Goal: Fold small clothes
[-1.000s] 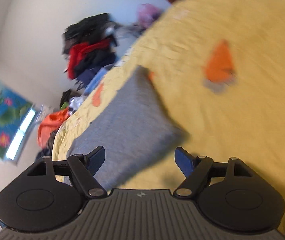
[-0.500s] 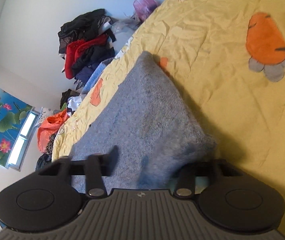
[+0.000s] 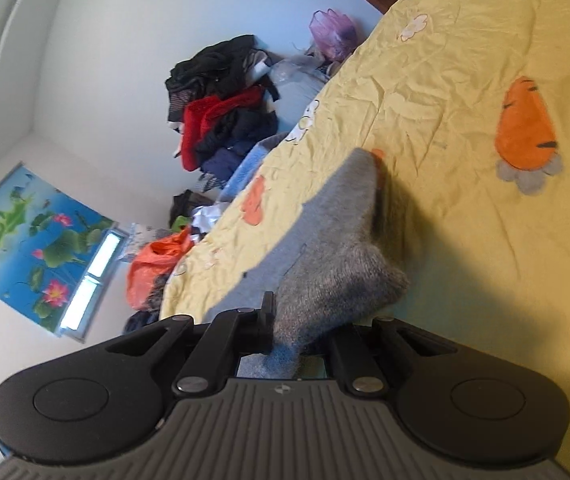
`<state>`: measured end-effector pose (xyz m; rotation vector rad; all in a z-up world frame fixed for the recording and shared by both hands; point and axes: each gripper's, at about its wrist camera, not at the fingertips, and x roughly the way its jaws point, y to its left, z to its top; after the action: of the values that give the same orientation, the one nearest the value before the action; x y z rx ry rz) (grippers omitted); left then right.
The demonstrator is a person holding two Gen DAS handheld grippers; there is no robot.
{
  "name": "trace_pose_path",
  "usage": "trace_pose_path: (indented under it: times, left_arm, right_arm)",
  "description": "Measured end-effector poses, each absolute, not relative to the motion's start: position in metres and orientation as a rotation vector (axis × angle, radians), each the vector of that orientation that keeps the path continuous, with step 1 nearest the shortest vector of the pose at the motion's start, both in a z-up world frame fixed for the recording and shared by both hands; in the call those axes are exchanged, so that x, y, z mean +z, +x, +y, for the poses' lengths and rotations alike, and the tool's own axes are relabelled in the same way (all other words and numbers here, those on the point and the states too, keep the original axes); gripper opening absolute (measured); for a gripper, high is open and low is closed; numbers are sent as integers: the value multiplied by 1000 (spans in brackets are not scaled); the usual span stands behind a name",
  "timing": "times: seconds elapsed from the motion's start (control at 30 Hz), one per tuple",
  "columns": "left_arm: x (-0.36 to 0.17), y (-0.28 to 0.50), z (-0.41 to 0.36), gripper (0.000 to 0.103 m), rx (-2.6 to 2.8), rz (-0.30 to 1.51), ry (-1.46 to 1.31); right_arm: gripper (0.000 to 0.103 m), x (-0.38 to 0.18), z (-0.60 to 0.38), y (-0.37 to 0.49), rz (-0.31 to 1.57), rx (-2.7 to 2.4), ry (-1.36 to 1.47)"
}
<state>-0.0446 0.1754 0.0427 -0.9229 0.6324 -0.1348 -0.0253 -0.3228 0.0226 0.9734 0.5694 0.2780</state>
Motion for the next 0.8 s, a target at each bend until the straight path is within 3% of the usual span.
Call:
trace_pose_path:
  times: [0.3,0.33,0.4,0.43,0.5,0.53,0.57,0.73,0.8]
  left_arm:
    - [4,-140,189,6,-45,819,-879]
    - [3,-140,189,10,-21,834,-845]
    - [12,-139,193,14,23,850,-788]
    - [22,-139,195,23,32,852,-738]
    - [50,-146,199,47,89,776,-594]
    - [65,-150,197,74,142,718,-501]
    - [80,-149,191,93,182,650,-386]
    - [109,-95,113,93,58,459,19]
    - [93,-60,75,93,6,464,85]
  right_arm:
    - [16,-17,-332,-142,733,259,1083]
    - [18,-23,-330,-143,762,255,1080]
    - [31,-26,-326,-142,813,174,1025]
    - [36,-20,-325,-143,806,138,980]
    - [56,4,-328,-150,705,83,858]
    - [60,19,-329,-154,637,43,775]
    - [64,34,-329,-156,578,8,683]
    - [71,78,-283,-98,525,80,286]
    - [86,78,-256,-67,512,162,216]
